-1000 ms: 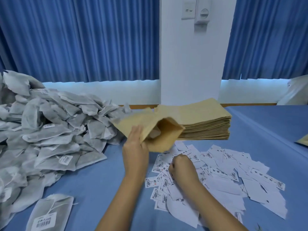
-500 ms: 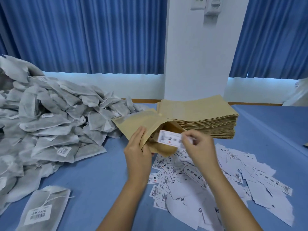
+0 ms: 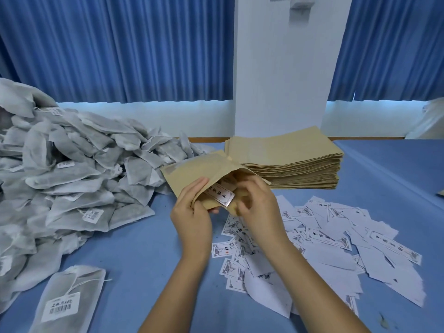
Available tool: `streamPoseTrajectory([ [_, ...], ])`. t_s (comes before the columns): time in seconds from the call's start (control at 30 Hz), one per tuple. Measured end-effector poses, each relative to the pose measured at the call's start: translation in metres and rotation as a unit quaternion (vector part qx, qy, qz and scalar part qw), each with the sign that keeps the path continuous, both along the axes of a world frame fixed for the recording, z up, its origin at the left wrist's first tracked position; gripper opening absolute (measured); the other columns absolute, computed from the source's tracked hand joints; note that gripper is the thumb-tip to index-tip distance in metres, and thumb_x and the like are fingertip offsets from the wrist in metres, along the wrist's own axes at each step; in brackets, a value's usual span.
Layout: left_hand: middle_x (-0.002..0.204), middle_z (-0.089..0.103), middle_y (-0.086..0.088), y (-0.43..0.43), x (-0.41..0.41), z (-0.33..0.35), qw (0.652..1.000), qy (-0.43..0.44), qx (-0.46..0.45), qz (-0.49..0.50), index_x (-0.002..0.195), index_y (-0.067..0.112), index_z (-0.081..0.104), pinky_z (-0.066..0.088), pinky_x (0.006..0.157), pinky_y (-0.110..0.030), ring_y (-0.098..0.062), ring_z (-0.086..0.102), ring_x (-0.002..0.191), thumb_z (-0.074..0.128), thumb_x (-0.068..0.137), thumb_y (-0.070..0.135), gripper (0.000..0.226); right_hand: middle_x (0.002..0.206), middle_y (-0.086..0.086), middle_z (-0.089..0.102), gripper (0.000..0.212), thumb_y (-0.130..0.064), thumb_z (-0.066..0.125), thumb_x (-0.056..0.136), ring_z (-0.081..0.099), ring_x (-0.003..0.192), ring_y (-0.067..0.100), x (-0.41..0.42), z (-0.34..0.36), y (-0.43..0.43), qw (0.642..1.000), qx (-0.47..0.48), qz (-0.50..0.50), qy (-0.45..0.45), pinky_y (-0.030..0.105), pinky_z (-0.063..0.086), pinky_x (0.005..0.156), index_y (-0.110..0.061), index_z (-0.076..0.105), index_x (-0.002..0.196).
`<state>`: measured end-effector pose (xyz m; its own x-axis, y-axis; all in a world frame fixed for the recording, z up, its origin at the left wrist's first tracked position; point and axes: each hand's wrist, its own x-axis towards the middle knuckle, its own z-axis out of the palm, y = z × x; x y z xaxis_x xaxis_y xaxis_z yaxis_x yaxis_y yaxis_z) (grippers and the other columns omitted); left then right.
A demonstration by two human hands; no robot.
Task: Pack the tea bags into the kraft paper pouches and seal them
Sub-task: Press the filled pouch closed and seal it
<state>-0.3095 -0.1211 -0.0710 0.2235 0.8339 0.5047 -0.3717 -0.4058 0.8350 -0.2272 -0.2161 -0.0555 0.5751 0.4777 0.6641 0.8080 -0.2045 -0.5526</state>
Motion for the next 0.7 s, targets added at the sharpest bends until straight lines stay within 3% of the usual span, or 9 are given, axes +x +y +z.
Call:
streamPoseTrajectory([
  [0.07,0.107,0.069,0.012,0.0,-0.001,0.001,1.0,-0.011,-0.018,-0.01,0.095,0.021,0.075,0.058,0.069,-0.033,-0.036,0.065,0.094,0.03,0.075,-0.02,0.064,0.099,-0.001,0.063,0.019,0.004,0.061,0.079,0.055,0.092,0.016,0.002,-0.001,-0.006,0.999,-0.016,-0.01,-0.037,0.03,0.047,0.08,-0.008,0.069,0.091],
  [0.13,0.106,0.07,-0.001,0.0,-0.003,0.003,0.999,-0.025,-0.04,-0.026,0.094,0.019,0.075,0.052,0.057,-0.018,-0.032,0.066,0.077,0.029,0.075,-0.02,0.063,0.099,-0.001,0.068,0.025,0.001,0.056,0.083,0.057,0.094,0.019,0.002,-0.003,-0.005,0.988,-0.12,0.042,-0.089,0.032,0.042,0.088,-0.012,0.071,0.098],
  [0.2,0.106,0.069,-0.012,-0.001,-0.004,0.006,0.997,-0.03,-0.047,-0.045,0.094,0.016,0.075,0.05,0.054,-0.017,-0.025,0.062,0.061,0.029,0.074,-0.021,0.062,0.111,-0.003,0.067,0.035,-0.004,0.046,0.086,0.053,0.107,0.019,0.001,-0.007,0.002,0.965,-0.214,0.06,-0.143,0.028,0.032,0.098,-0.018,0.065,0.113],
  [0.33,0.106,0.071,-0.001,0.0,-0.007,0.005,0.996,-0.012,-0.054,-0.067,0.084,0.014,0.076,0.052,0.052,-0.024,-0.022,0.066,0.07,0.029,0.074,-0.023,0.061,0.111,0.002,0.061,0.03,-0.006,0.044,0.085,0.047,0.112,0.023,0.002,-0.011,0.004,0.968,-0.214,-0.006,-0.128,0.028,0.034,0.096,-0.015,0.06,0.11],
  [0.43,0.099,0.073,-0.001,0.007,-0.01,0.007,0.998,-0.004,-0.057,-0.038,0.078,0.01,0.075,0.057,0.065,-0.032,-0.017,0.069,0.088,0.034,0.077,-0.019,0.05,0.089,-0.003,0.066,0.025,-0.004,0.045,0.081,0.055,0.087,0.014,-0.005,-0.01,-0.01,0.999,0.015,-0.046,-0.005,0.023,0.041,0.074,-0.014,0.068,0.086],
  [0.5,0.093,0.074,0.002,0.009,-0.011,0.006,0.999,0.015,-0.033,-0.006,0.075,0.013,0.074,0.053,0.076,-0.035,-0.013,0.067,0.095,0.043,0.082,-0.01,0.04,0.073,-0.009,0.062,0.021,-0.007,0.049,0.086,0.052,0.068,0.006,-0.005,-0.009,-0.017,0.977,0.147,-0.094,0.121,0.015,0.038,0.059,-0.015,0.063,0.074],
  [0.57,0.09,0.074,0.006,0.007,-0.011,0.005,0.999,0.034,-0.014,0.008,0.072,0.016,0.074,0.051,0.074,-0.036,-0.012,0.067,0.091,0.048,0.082,-0.002,0.034,0.074,-0.007,0.059,0.011,-0.02,0.058,0.091,0.054,0.068,0.01,-0.001,-0.006,-0.019,0.939,0.161,-0.069,0.295,0.015,0.042,0.062,-0.014,0.058,0.082],
  [0.63,0.087,0.073,0.004,0.004,-0.011,0.004,0.999,0.049,0.003,0.005,0.071,0.016,0.074,0.054,0.071,-0.041,-0.017,0.067,0.086,0.05,0.082,-0.001,0.031,0.082,0.003,0.064,0.027,-0.034,0.061,0.091,0.06,0.067,0.02,0.005,-0.004,-0.017,0.869,0.134,0.038,0.475,0.029,0.05,0.069,-0.008,0.056,0.095],
  [0.7,0.082,0.072,0.004,0.002,-0.011,0.003,0.998,0.066,0.01,0.001,0.067,0.016,0.073,0.054,0.072,-0.041,-0.015,0.066,0.081,0.054,0.083,0.001,0.029,0.084,0.01,0.069,0.028,-0.029,0.064,0.09,0.063,0.064,0.021,0.004,-0.008,-0.013,0.814,0.12,0.115,0.556,0.03,0.054,0.069,-0.003,0.059,0.1],
])
